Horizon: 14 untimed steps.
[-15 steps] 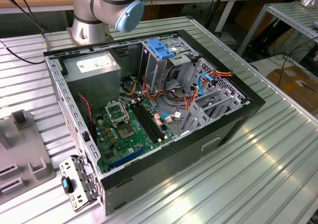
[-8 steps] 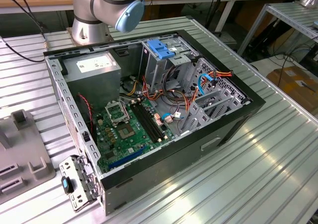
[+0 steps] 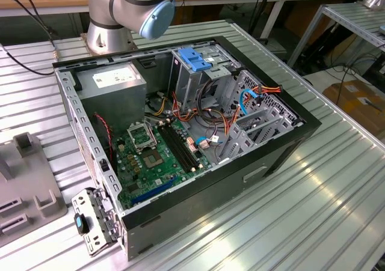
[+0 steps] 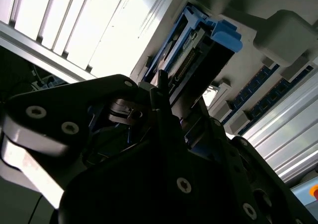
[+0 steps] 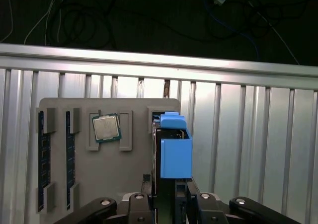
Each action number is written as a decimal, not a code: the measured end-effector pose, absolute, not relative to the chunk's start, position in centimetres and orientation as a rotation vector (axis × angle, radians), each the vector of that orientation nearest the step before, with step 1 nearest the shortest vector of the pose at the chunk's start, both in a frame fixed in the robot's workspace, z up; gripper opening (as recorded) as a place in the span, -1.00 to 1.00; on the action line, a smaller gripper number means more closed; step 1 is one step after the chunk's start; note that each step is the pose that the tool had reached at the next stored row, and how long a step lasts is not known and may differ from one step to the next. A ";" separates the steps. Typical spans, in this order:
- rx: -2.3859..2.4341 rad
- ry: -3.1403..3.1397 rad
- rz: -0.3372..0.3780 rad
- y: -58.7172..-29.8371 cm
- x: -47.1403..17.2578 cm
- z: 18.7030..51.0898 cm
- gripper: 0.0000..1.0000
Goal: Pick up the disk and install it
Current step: 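Pick up the disk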
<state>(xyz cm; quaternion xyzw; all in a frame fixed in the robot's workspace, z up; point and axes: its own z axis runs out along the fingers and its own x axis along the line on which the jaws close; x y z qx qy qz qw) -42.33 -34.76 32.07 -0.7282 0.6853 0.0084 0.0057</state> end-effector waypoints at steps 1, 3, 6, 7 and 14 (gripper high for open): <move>-2.280 2.145 0.026 -34.8 -42.3 32.1 -0.30; -2.280 2.145 0.026 -34.8 -42.3 32.1 -0.30; -2.280 2.145 0.027 -34.8 -42.3 32.5 -0.30; -2.280 2.145 0.027 -34.8 -42.3 32.7 -0.30; -2.280 2.145 0.026 -34.8 -42.3 34.7 -0.30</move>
